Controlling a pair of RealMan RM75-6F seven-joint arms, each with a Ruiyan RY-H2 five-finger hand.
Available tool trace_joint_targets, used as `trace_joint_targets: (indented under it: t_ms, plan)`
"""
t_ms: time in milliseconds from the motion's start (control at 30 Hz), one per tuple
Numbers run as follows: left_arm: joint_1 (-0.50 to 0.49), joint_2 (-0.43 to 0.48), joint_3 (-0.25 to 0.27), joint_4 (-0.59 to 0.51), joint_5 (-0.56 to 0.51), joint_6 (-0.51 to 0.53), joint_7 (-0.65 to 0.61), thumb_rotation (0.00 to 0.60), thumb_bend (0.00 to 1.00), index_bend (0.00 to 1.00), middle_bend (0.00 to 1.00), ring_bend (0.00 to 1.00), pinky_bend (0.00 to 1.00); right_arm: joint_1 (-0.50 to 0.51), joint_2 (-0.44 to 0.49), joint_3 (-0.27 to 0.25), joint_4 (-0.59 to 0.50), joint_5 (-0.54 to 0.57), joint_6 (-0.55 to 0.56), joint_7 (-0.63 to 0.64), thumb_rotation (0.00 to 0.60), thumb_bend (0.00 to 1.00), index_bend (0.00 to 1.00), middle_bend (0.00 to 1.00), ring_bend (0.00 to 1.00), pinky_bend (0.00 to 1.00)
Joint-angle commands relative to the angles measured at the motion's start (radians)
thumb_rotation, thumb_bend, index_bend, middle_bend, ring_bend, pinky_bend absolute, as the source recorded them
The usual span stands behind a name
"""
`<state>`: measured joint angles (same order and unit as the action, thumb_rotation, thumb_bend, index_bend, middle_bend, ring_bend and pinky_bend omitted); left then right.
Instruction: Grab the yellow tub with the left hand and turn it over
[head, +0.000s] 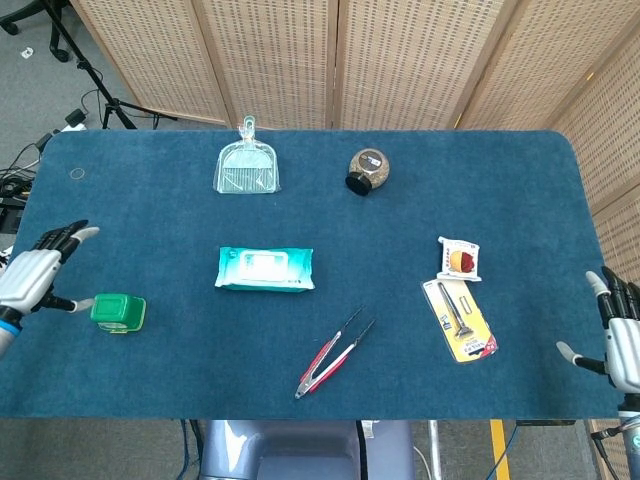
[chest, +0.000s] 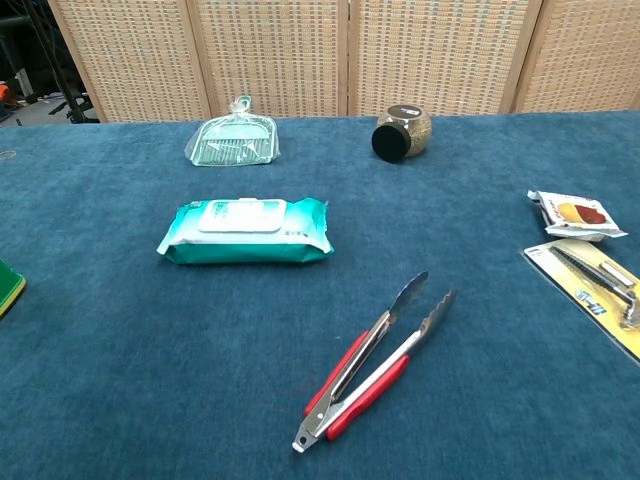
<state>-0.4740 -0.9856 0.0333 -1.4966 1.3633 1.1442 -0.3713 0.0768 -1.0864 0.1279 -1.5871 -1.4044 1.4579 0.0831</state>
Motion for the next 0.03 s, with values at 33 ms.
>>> trace_joint_targets:
  t_ms: [33]
  plan:
    - [0.147, -0.136, -0.051, -0.03, -0.063, 0.213, 0.205, 0.6, 0.01, 0.0, 0.0, 0.0, 0.0, 0.001, -0.003, -0.002, 0.002, -0.004, 0.002, -0.004, 0.6, 0.0, 0.0, 0.0, 0.0, 0.0]
